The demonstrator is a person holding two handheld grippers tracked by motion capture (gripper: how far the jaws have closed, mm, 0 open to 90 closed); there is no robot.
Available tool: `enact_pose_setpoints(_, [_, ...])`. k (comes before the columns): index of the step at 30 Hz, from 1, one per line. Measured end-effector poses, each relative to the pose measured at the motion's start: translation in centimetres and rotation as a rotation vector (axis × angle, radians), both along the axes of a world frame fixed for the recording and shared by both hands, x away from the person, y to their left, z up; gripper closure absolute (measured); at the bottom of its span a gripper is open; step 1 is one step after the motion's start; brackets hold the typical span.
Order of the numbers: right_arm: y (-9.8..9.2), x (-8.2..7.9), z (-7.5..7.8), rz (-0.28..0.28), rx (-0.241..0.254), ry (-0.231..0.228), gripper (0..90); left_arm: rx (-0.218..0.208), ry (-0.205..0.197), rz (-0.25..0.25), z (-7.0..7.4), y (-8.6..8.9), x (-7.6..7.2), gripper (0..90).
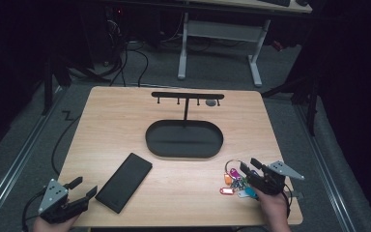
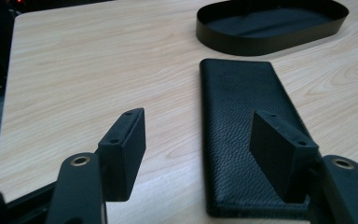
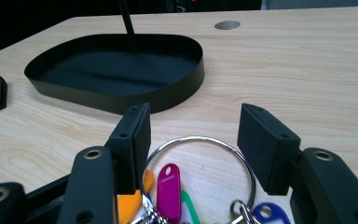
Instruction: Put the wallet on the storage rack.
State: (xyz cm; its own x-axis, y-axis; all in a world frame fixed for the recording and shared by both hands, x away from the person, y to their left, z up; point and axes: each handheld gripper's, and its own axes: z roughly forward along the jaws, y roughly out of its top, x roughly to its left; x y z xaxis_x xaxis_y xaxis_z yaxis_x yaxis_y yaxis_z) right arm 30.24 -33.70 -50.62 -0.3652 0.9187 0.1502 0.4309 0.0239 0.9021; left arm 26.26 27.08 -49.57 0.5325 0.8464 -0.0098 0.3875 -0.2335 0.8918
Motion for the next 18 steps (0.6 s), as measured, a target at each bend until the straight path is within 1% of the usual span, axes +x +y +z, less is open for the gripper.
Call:
enact_pose_setpoints(5, [-0.5, -0.7, 0.0, -0.012, -0.002, 0.001, 44.7, -0.007, 0.001, -0.024, 0.1, -0.8, 0.5, 37.0])
enact_pose_setpoints(6, [-0.9, -1.1, 0.0, -0.021, -0.002, 0.000, 44.7, -0.013, 0.002, -0.038, 0.1, -1.2, 0.9, 37.0])
enact_pose_setpoints(7, [-1.1, -1.2, 0.0, -0.025, -0.004, -0.002, 44.7, -0.013, 0.002, -0.038, 0.1, -1.2, 0.9, 36.9])
enact_pose_setpoints(8, [-1.2, -1.4, 0.1, -0.032, 0.001, 0.001, 44.7, -0.021, 0.006, -0.050, 0.1, -1.6, 1.2, 37.0])
enact_pose_setpoints(10, [-1.6, -1.7, 0.0, -0.041, 0.000, -0.002, 44.7, -0.023, 0.010, -0.065, 0.0, -2.0, 1.4, 36.9])
enact_pose_setpoints(11, [-1.6, -1.7, 0.0, -0.041, 0.000, -0.002, 44.7, -0.023, 0.010, -0.065, 0.0, -2.0, 1.4, 36.9])
enact_pose_setpoints(12, [-1.9, -2.2, 0.0, -0.051, -0.006, 0.000, 44.7, -0.023, 0.013, -0.081, -0.2, -2.5, 1.8, 36.8])
enact_pose_setpoints(13, [-1.9, -2.2, 0.0, -0.051, -0.006, 0.000, 44.7, -0.023, 0.013, -0.081, -0.2, -2.5, 1.8, 36.7])
enact_pose_setpoints(14, [-2.2, -2.7, 0.0, -0.058, -0.009, 0.002, 44.7, -0.020, 0.025, -0.094, -0.4, -2.9, 2.3, 36.7])
enact_pose_setpoints(16, [-2.6, -3.2, 0.0, -0.066, -0.016, -0.003, 44.7, -0.017, 0.037, -0.100, -0.6, -3.3, 2.9, 36.3])
enact_pose_setpoints(17, [-2.8, -3.5, 0.0, -0.071, -0.015, -0.004, 44.7, -0.017, 0.037, -0.100, -0.6, -3.3, 2.9, 36.0])
enact_pose_setpoints(18, [-3.0, -3.8, 0.1, -0.076, -0.015, -0.007, 44.6, -0.022, 0.058, -0.101, -0.8, -3.5, 3.5, 36.0])
